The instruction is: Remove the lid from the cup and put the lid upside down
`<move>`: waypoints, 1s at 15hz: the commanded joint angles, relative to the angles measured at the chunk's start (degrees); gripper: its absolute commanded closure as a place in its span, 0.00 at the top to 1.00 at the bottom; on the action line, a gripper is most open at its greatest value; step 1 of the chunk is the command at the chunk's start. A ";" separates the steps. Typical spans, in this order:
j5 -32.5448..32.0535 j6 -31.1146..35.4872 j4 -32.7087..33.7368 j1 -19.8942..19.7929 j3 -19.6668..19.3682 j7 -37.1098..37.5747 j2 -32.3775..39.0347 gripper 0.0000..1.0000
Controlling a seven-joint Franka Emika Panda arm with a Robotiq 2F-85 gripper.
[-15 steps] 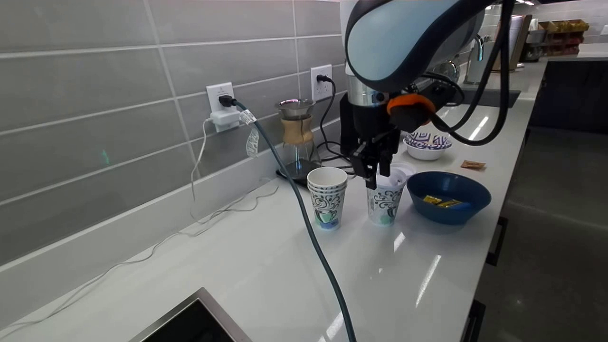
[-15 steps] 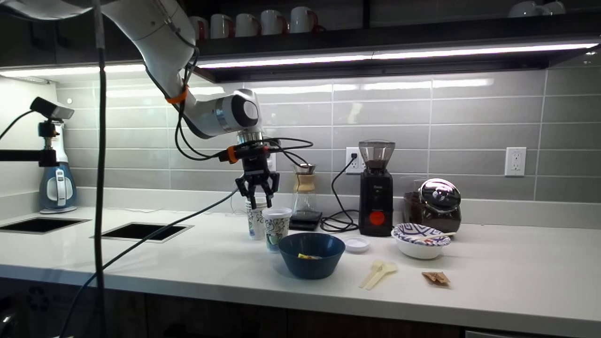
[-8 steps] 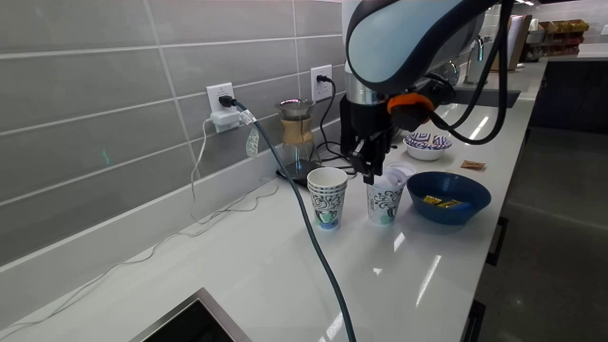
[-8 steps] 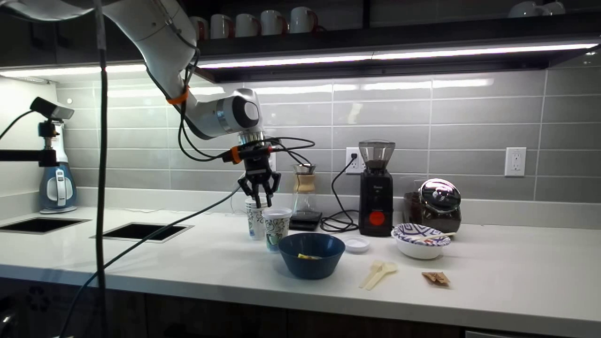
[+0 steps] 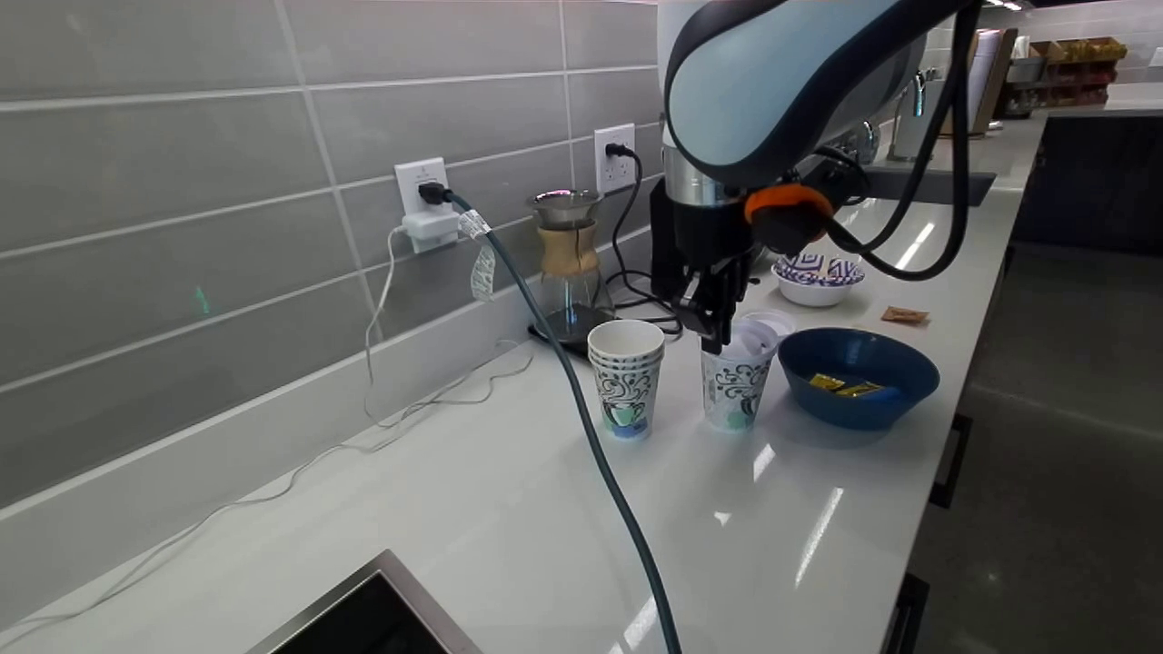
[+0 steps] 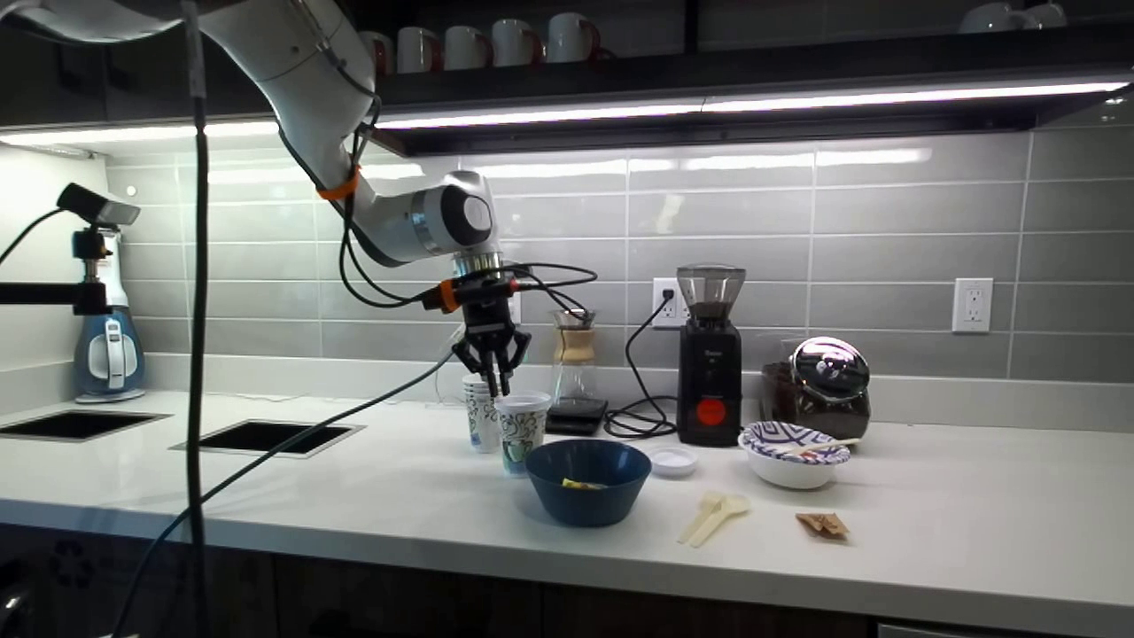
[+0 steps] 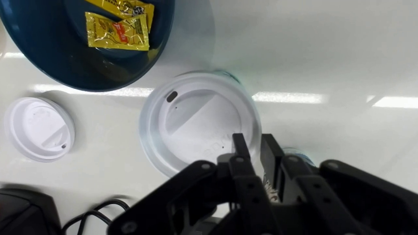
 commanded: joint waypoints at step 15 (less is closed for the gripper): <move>3.88 -0.16 0.85 -0.07 -0.02 -2.52 0.84 0.15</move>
